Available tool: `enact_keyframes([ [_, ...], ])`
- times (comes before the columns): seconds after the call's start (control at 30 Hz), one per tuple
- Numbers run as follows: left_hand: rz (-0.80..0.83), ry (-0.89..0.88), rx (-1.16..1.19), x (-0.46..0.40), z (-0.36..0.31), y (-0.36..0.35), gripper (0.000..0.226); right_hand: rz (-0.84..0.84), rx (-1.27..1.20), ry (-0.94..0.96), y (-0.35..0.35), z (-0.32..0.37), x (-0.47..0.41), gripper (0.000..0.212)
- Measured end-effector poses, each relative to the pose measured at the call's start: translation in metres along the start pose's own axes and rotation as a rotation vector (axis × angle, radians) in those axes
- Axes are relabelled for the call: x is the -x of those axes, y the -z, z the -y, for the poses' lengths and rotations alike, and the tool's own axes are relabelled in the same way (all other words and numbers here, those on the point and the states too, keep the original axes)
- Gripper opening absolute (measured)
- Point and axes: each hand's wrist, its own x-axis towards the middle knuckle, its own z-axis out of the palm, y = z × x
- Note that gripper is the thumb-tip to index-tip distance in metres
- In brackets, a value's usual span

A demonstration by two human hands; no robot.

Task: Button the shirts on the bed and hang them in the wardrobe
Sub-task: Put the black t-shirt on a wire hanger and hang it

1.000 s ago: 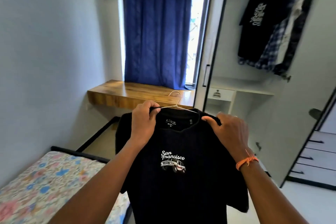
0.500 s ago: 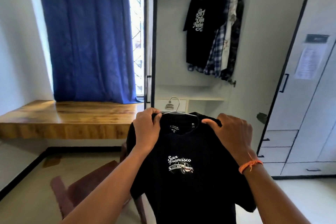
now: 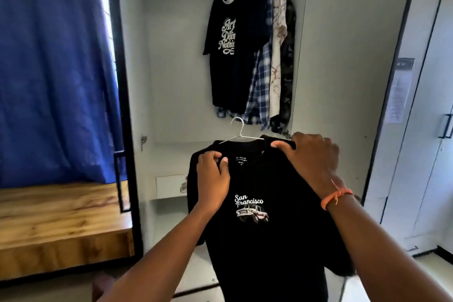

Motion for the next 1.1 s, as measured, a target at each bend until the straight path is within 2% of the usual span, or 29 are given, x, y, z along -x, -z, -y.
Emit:
enact_keyframes([
  [0.23, -0.028, -0.06, 0.014, -0.135, 0.028, -0.101, 0.009, -0.081, -0.018, 0.008, -0.097, -0.009, -0.134, 0.066],
  [0.43, -0.08, -0.168, -0.121, -0.275, 0.022, -0.155, 0.03, -0.174, -0.155, 0.022, -0.162, -0.013, -0.277, 0.066],
  [0.57, -0.167, -0.258, -0.185, -0.36, 0.015, -0.175, 0.036, -0.251, -0.206, 0.045, -0.191, -0.007, -0.37, 0.063],
  [0.67, -0.195, -0.318, -0.202, -0.422, 0.017, -0.185, 0.031, -0.282, -0.277, 0.038, -0.209, 0.0, -0.435, 0.062],
  [0.83, -0.188, -0.413, -0.258, -0.52, 0.03, -0.197, 0.038, -0.347, -0.372, 0.054, -0.238, 0.024, -0.529, 0.063],
  [1.1, -0.078, -0.492, -0.304, -0.688, 0.052, -0.198, 0.053, -0.468, -0.268, 0.029, -0.269, 0.089, -0.653, 0.061],
])
